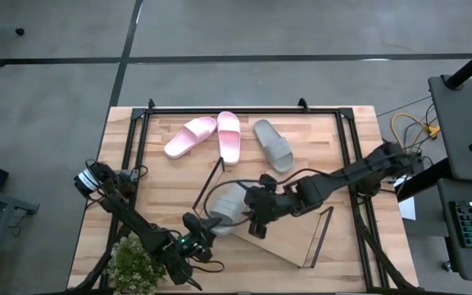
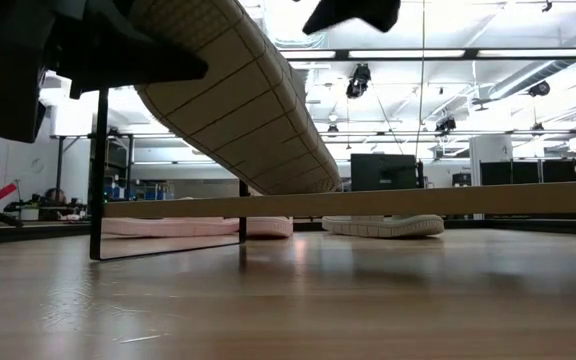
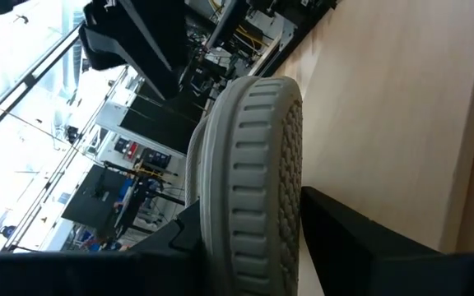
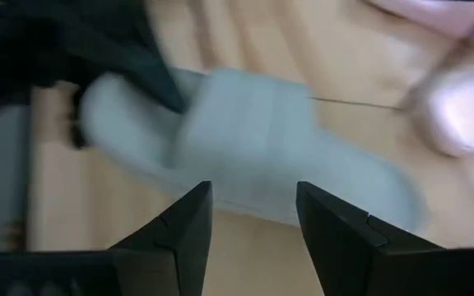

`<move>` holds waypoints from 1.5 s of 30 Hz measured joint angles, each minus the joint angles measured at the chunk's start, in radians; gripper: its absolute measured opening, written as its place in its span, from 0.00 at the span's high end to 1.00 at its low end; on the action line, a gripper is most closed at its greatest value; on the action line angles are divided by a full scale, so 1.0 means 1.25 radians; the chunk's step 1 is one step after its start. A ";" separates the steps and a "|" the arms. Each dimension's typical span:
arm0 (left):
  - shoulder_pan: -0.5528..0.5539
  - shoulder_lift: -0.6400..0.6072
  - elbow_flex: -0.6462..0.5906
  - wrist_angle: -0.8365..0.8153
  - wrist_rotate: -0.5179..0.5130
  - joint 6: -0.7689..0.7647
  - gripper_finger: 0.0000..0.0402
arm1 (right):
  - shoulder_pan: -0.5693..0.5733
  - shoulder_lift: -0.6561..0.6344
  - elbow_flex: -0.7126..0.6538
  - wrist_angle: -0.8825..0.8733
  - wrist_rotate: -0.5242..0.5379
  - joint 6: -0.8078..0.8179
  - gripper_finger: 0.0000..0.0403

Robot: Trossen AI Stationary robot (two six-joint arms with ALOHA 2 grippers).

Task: Pick and place slides into the shelf
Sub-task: Put the right gray slipper on the shelf

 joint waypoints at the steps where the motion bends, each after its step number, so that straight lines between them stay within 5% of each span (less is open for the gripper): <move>1: 0.000 0.000 0.000 0.000 0.000 0.000 0.65 | -0.007 -0.010 -0.021 0.046 -0.033 -0.006 0.58; 18: 0.000 -0.001 0.000 -0.014 0.000 0.001 0.65 | -0.131 -0.140 -0.404 0.519 -0.294 0.042 0.58; 39: -0.002 -0.001 0.001 -0.014 0.005 0.001 0.65 | -0.162 -0.063 -0.434 0.672 -0.347 0.054 0.58; 45: 0.001 -0.001 0.002 -0.011 -0.001 0.001 0.65 | -0.160 -0.058 -0.422 0.672 -0.359 0.053 0.66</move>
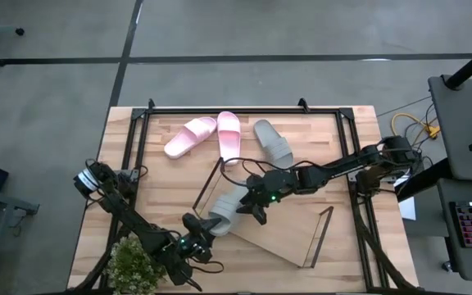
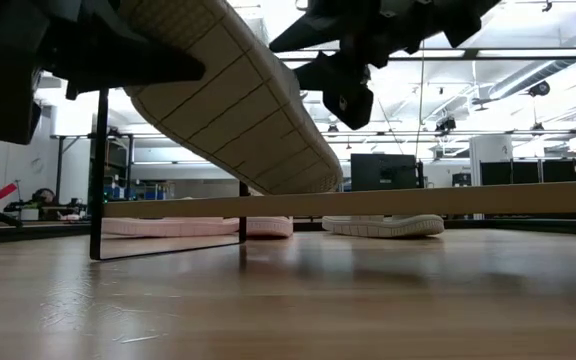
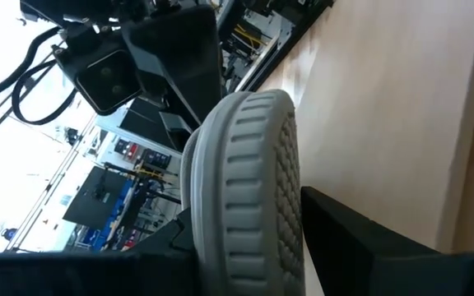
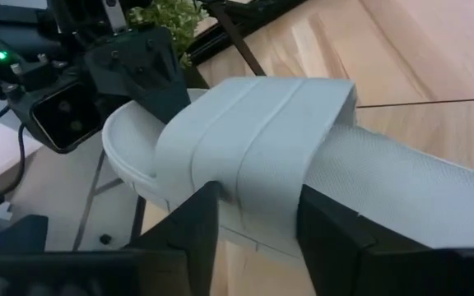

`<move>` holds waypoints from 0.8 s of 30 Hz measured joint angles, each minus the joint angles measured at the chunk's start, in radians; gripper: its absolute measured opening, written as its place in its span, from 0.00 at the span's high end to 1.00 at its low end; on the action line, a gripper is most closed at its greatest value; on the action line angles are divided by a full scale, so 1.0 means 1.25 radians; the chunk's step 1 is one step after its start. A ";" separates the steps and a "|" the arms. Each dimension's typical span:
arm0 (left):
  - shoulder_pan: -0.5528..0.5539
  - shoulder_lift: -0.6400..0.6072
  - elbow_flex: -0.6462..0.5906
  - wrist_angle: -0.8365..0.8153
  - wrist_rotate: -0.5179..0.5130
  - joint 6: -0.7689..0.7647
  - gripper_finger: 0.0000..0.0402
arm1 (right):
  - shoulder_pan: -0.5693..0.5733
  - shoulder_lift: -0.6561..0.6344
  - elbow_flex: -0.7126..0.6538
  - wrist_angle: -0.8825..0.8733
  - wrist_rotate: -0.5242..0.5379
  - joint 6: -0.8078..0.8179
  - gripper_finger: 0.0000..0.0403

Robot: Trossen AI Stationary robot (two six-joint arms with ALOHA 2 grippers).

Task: Pick and place slides into the shelf
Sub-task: Put the right gray slipper on the shelf

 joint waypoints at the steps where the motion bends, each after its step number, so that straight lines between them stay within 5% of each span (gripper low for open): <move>1: 0.000 0.000 0.000 0.000 0.000 0.000 0.65 | 0.000 0.000 -0.001 0.000 0.000 0.000 0.69; 8: 0.000 0.000 0.000 -0.003 0.004 0.000 0.65 | 0.000 0.003 -0.012 0.003 0.002 -0.009 0.95; 24: -0.009 -0.004 0.003 0.000 -0.002 -0.001 0.65 | -0.029 0.003 -0.024 0.001 0.017 -0.062 0.98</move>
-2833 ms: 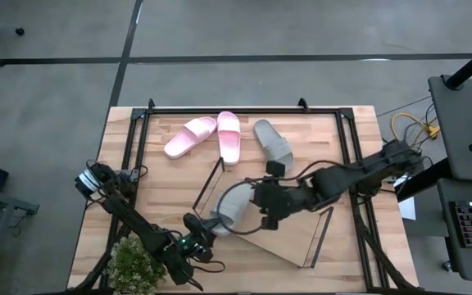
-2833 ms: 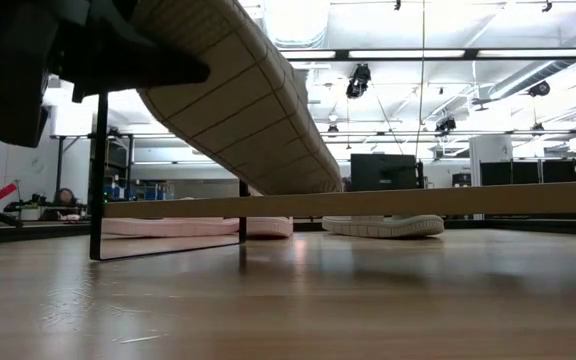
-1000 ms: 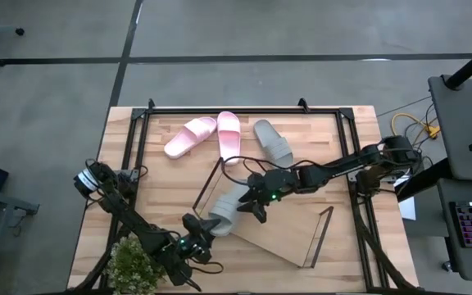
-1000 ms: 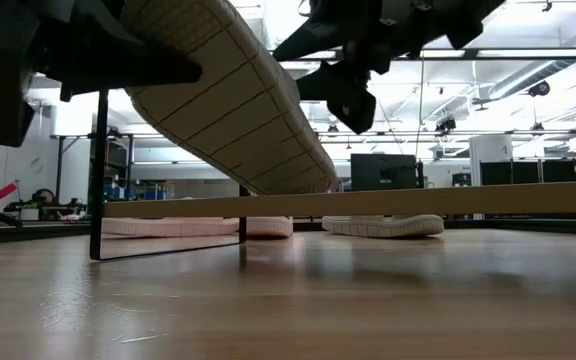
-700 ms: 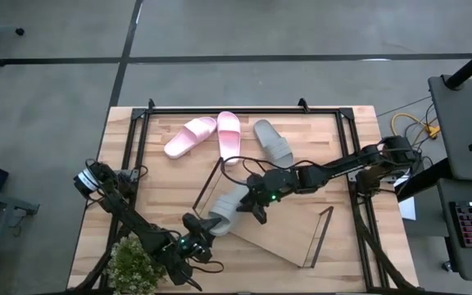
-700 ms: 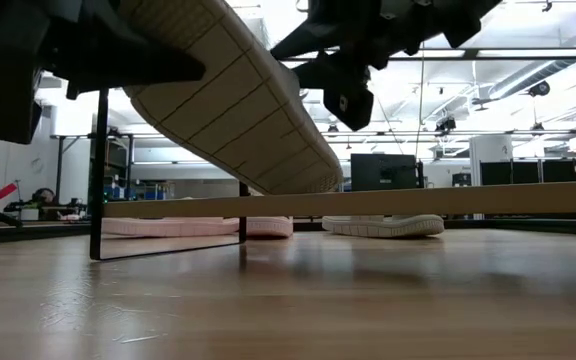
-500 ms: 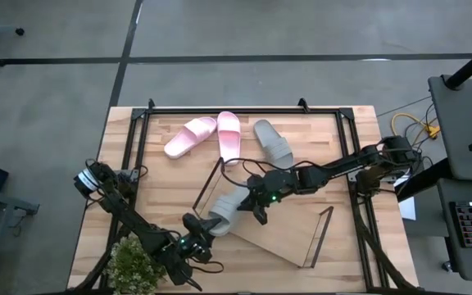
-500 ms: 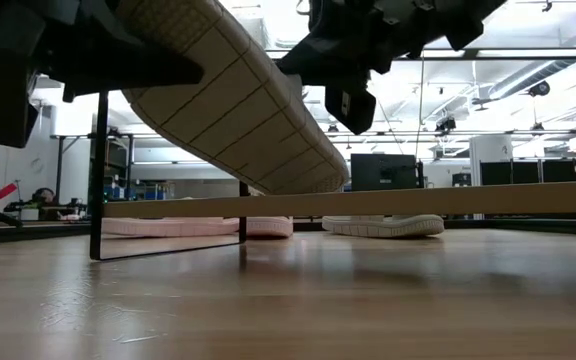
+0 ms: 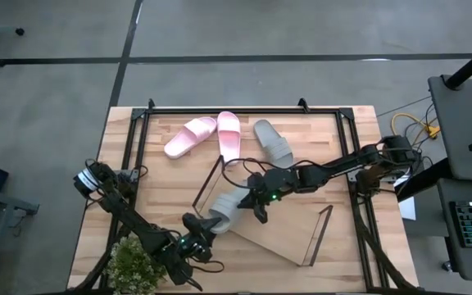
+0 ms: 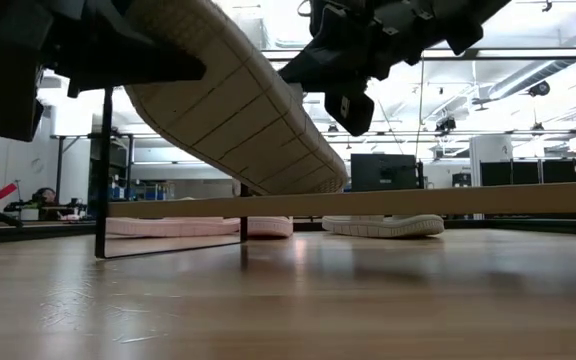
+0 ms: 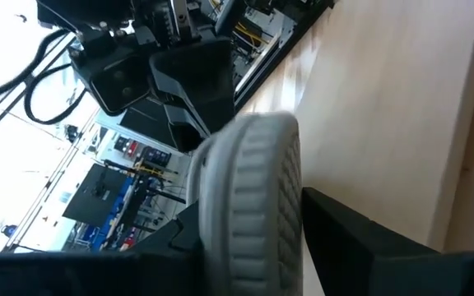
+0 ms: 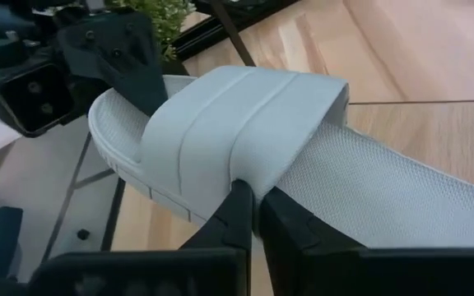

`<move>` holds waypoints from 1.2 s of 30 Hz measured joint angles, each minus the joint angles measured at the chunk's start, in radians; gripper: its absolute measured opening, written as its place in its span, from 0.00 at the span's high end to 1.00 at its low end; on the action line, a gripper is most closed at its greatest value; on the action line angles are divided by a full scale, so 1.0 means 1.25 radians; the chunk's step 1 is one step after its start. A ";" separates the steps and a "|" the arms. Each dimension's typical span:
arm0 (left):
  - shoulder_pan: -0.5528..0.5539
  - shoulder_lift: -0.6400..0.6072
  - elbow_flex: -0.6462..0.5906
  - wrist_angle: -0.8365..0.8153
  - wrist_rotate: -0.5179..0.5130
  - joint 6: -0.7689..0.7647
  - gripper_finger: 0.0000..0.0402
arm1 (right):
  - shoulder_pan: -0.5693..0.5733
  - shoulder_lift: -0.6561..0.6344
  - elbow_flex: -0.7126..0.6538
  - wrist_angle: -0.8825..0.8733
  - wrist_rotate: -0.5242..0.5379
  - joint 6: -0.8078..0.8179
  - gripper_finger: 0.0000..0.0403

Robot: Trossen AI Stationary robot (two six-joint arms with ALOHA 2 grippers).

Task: Pick and place slides into the shelf
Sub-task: Put the right gray slipper on the shelf

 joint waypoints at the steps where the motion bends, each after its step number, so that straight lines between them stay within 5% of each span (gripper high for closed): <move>1: -0.002 -0.001 0.000 0.000 0.000 0.000 0.65 | -0.001 0.000 0.000 -0.002 0.001 -0.001 0.98; 21: -0.047 -0.029 0.145 0.000 -0.006 0.029 0.65 | -0.002 0.004 -0.001 -0.004 -0.008 -0.001 0.98; 32: -0.047 -0.218 0.223 0.015 -0.057 0.041 0.65 | 0.004 -0.034 0.033 -0.013 -0.081 -0.072 0.98; 36: -0.047 -0.299 0.226 0.062 -0.057 0.039 0.65 | -0.015 -0.052 0.061 -0.138 -0.147 -0.150 0.98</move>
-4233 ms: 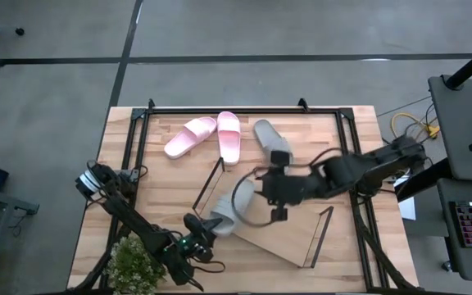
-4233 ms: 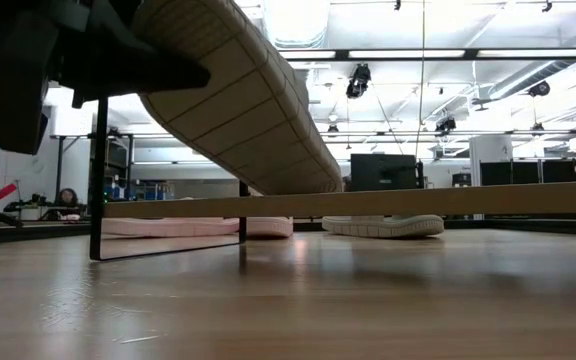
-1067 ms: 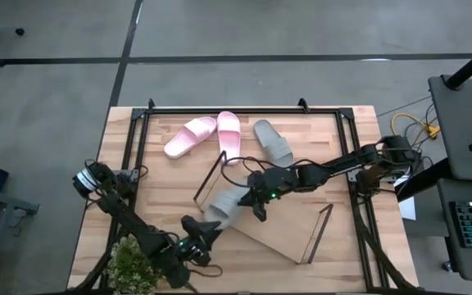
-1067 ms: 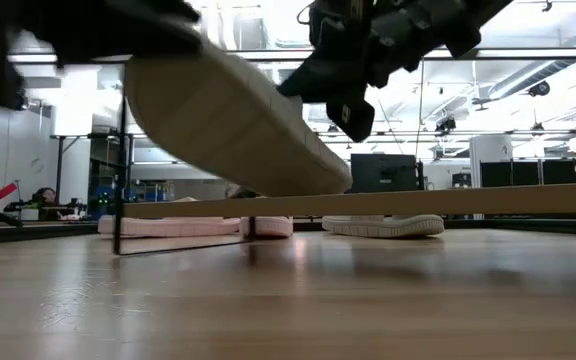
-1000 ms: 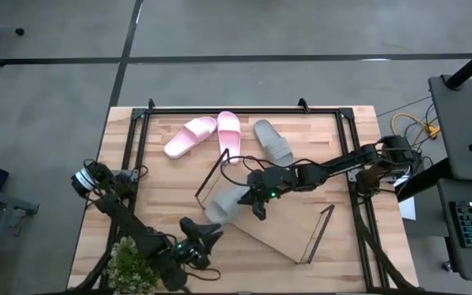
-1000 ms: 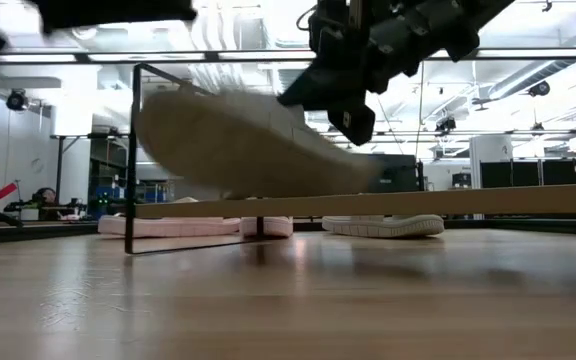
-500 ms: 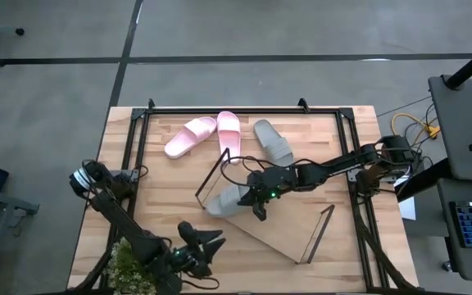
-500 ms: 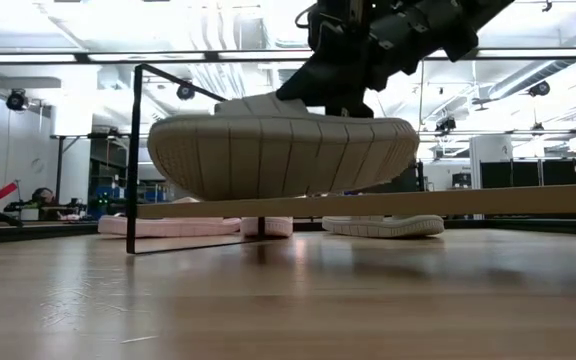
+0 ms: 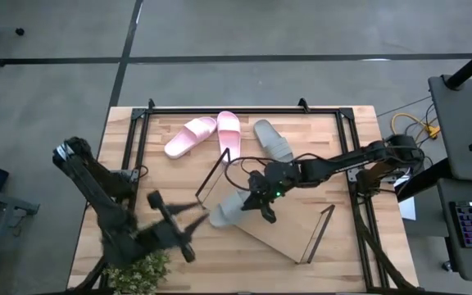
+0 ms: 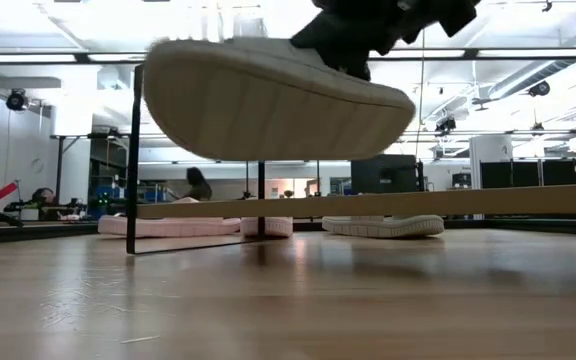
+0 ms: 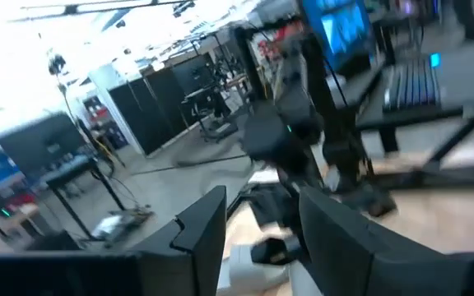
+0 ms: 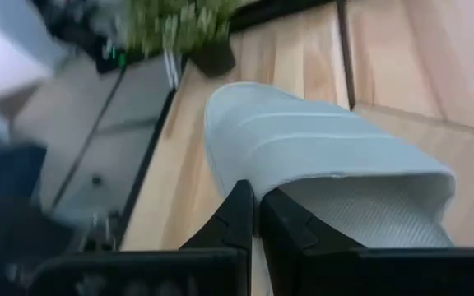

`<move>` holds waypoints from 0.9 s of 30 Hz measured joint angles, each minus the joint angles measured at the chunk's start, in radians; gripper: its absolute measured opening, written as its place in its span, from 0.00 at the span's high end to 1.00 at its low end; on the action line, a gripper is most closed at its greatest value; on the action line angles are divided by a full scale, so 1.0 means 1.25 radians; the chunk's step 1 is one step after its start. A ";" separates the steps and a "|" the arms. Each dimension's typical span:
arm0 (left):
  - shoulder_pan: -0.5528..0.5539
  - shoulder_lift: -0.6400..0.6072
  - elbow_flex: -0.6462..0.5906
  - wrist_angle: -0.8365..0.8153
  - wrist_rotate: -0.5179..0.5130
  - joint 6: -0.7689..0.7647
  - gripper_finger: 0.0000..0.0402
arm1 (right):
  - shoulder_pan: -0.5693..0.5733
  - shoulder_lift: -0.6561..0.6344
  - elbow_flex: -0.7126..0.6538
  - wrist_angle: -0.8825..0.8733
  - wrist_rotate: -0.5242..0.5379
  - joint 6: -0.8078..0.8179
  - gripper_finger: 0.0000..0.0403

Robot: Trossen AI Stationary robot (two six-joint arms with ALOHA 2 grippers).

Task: Pick and place slides into the shelf
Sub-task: Put the right gray slipper on the shelf

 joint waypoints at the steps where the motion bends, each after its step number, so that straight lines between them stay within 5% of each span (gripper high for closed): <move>1: 0.000 -0.019 0.000 0.012 0.000 -0.002 0.65 | -0.007 -0.002 0.011 -0.038 -0.024 -0.025 0.98; 11: -0.010 -0.144 -0.008 0.016 0.014 -0.040 0.65 | -0.108 0.022 0.162 -0.204 -0.193 -0.201 0.98; 27: -0.009 -0.170 -0.011 0.017 0.014 -0.040 0.65 | -0.200 0.098 0.190 -0.298 -0.418 -0.438 0.98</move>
